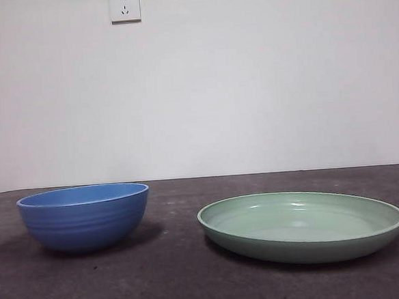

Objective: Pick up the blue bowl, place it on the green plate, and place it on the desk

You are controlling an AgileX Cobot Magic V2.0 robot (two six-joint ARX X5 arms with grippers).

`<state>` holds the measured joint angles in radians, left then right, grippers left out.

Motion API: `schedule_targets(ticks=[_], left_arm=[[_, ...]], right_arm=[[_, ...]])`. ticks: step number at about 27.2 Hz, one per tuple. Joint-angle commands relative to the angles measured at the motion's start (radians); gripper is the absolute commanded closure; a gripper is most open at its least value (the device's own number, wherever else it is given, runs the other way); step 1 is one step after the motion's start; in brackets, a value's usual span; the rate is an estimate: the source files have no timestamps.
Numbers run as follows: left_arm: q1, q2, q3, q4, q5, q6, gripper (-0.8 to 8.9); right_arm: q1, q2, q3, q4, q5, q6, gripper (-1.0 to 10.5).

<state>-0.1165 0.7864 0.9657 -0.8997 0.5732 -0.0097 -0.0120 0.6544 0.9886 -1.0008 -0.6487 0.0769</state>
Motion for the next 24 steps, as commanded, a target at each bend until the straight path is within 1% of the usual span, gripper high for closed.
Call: schedule_targets(ticks=[1, 4, 9, 12, 20, 22, 24], left_arm=[[-0.003, 0.005, 0.024, 0.009, 0.003, 0.021, 2.20], [-0.003, 0.017, 0.024, 0.004, -0.019, 0.018, 2.20], [-0.003, 0.075, 0.024, -0.013, -0.122, 0.015, 2.20], [-0.003, 0.137, 0.024, -0.010, -0.167, -0.005, 2.21], [-0.004, 0.357, 0.024, 0.046, -0.191, -0.036, 2.24], [-0.004, 0.419, 0.024, 0.080, -0.192, -0.037, 2.24], [-0.004, 0.501, 0.024, 0.135, -0.192, -0.060, 2.24]], right_arm=[[0.003, 0.003, 0.016, 0.006, -0.006, -0.006, 3.5], [0.003, 0.003, 0.016, 0.004, -0.007, -0.002, 3.5], [0.003, 0.003, 0.016, 0.005, -0.008, 0.002, 3.5], [0.003, 0.003, 0.016, 0.005, -0.008, 0.002, 3.5], [0.003, 0.003, 0.016, 0.005, -0.007, 0.002, 3.5], [0.003, 0.003, 0.016, 0.005, -0.007, 0.002, 3.5], [0.003, 0.004, 0.016, 0.005, -0.007, 0.002, 3.5]])
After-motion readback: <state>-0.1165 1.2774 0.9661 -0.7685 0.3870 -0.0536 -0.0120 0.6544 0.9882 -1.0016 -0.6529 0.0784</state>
